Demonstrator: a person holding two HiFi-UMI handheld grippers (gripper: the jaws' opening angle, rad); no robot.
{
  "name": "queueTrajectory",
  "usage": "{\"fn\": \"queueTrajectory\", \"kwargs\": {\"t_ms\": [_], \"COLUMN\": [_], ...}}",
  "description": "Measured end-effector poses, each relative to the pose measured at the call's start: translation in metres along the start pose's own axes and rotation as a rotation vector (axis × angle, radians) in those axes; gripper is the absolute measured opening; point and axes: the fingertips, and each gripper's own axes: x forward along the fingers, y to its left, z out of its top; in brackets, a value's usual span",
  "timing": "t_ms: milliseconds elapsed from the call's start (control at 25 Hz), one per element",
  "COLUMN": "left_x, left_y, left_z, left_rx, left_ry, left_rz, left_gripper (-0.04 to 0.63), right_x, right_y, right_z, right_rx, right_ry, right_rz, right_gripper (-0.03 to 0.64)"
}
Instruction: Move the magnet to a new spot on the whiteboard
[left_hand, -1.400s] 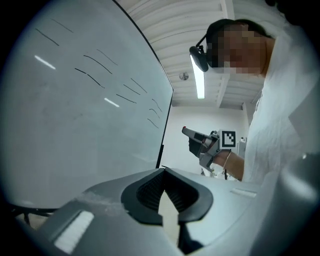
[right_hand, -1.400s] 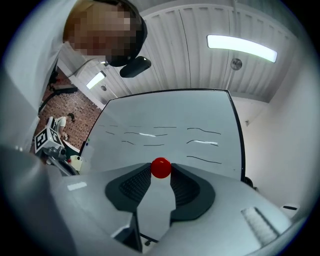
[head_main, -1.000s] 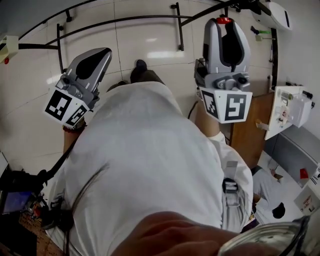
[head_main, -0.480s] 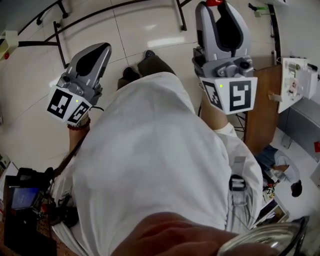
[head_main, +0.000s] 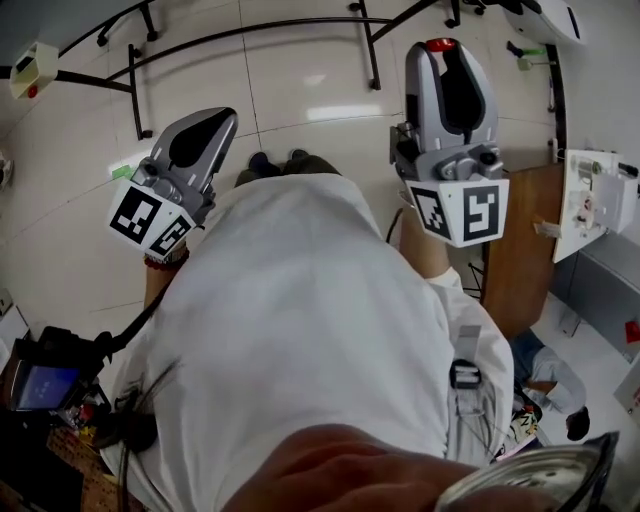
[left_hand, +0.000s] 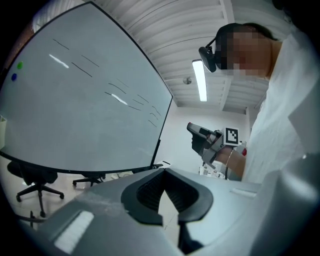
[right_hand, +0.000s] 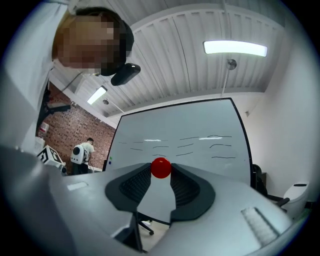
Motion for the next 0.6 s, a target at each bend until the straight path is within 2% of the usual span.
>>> {"fn": "queueTrajectory", "kwargs": {"t_ms": [120,280,480,600], "left_x": [0.027,0.066,0.105,0.124], "left_y": [-0.028,-0.066,-0.069,-0.078], "left_z": [-0.003,0.003,-0.005,-0.013], "left_rx": [0.023,0.006,-0.006,-0.048], "left_ry": [0.016,-0.042,-0.022,-0.010], "left_rz": [-0.054,-0.102,-0.078,-0.116], "left_gripper": [0.000,0.000,0.000,0.000], "right_x": [-0.015,-0.043,-0.058,-0.064], "right_y": [-0.015,-0.051,-0.080,-0.095], "right_z": [-0.002,-0.013,-0.015,-0.031], "right_rx": [0.016,0.025,0.016,0.050], "right_ry": [0.005,0.026,0.041,0.078], "right_rz": [0.010,-0.006,0.022,0.010], "right_gripper": [0.126,0.126,0.126,0.126]}}
